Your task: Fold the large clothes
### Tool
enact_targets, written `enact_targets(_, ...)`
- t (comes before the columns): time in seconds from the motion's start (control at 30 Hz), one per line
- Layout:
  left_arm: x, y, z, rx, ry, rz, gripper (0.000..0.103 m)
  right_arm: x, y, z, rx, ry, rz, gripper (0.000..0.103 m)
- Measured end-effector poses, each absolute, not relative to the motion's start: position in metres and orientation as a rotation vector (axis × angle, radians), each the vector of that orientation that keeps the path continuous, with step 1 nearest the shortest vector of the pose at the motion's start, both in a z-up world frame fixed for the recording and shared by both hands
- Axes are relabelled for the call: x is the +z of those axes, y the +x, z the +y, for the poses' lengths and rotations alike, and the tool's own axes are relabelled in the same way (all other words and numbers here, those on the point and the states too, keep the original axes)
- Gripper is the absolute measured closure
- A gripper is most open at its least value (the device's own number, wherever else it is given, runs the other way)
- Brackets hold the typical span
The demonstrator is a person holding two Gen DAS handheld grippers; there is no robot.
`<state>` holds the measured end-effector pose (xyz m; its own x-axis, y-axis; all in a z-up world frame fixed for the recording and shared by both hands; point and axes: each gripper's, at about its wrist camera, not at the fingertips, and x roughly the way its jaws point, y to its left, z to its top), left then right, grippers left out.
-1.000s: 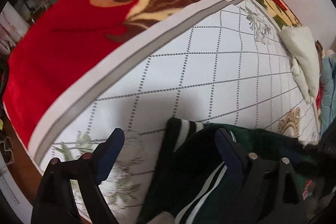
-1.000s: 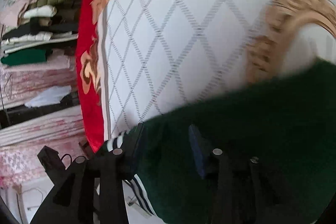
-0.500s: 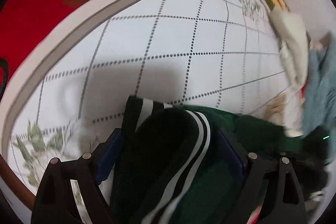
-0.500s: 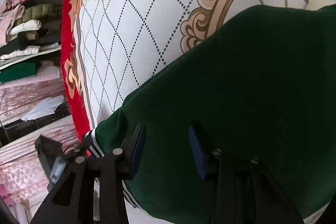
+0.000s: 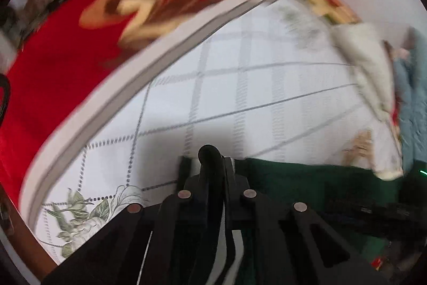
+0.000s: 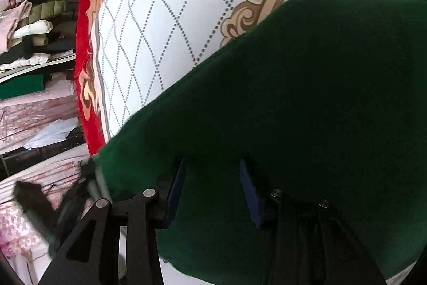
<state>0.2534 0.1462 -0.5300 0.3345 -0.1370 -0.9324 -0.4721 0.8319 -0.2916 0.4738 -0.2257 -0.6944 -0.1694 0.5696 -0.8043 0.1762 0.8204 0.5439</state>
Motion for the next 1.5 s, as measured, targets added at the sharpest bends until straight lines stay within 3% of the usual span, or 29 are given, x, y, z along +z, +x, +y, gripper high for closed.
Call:
enact_targets(0.23,-0.537,0.263,0.154,0.233,-0.58,1.265,0.089,-0.697,0.501,-0.192,0.41,0.472,1.671,0.059)
enact_targets(0.4,-0.509,0.265,0.143,0.261,-0.468,1.256,0.082,-0.716,0.515,-0.188,0.38,0.459,1.71,0.059)
enact_targets(0.47,-0.488,0.264,0.138,0.277,-0.409,1.195,0.062,-0.703,0.512,-0.195,0.402,0.457,1.681,0.059)
enact_targets(0.5,-0.477,0.264,0.134,0.281,-0.389,1.175,0.028,-0.69,0.506,-0.207,0.402,0.465,1.646,0.059)
enact_targets(0.53,-0.467,0.265,0.13,0.283,-0.371,1.153,0.006,-0.684,0.502,-0.215,0.409,0.48,1.624,0.059)
enact_targets(0.57,-0.455,0.265,0.123,0.286,-0.347,1.121,0.005,-0.67,0.493,-0.235,0.425,0.529,1.577,0.058)
enact_targets(0.73,-0.42,0.275,0.066,0.251,-0.229,1.053,0.003,-0.627,0.453,-0.324,0.371,0.66,1.404,0.031)
enact_targets(0.8,-0.418,0.282,0.037,0.2,-0.207,1.062,0.003,-0.616,0.428,-0.377,0.309,0.717,1.367,0.008)
enact_targets(1.0,-0.445,0.295,-0.094,0.022,-0.106,1.191,0.003,-0.615,0.352,-0.527,-0.012,0.79,1.316,0.008)
enact_targets(1.2,-0.505,0.304,-0.226,-0.115,0.05,1.346,0.003,-0.674,0.299,-0.647,-0.157,0.955,1.271,0.008)
enact_targets(1.3,-0.526,0.308,-0.25,-0.097,0.079,1.387,0.0,-0.718,0.304,-0.667,-0.075,1.074,1.236,0.008)
enact_targets(1.5,-0.528,0.318,-0.256,-0.05,0.098,1.375,0.0,-0.732,0.348,-0.674,0.076,1.115,1.125,0.002)
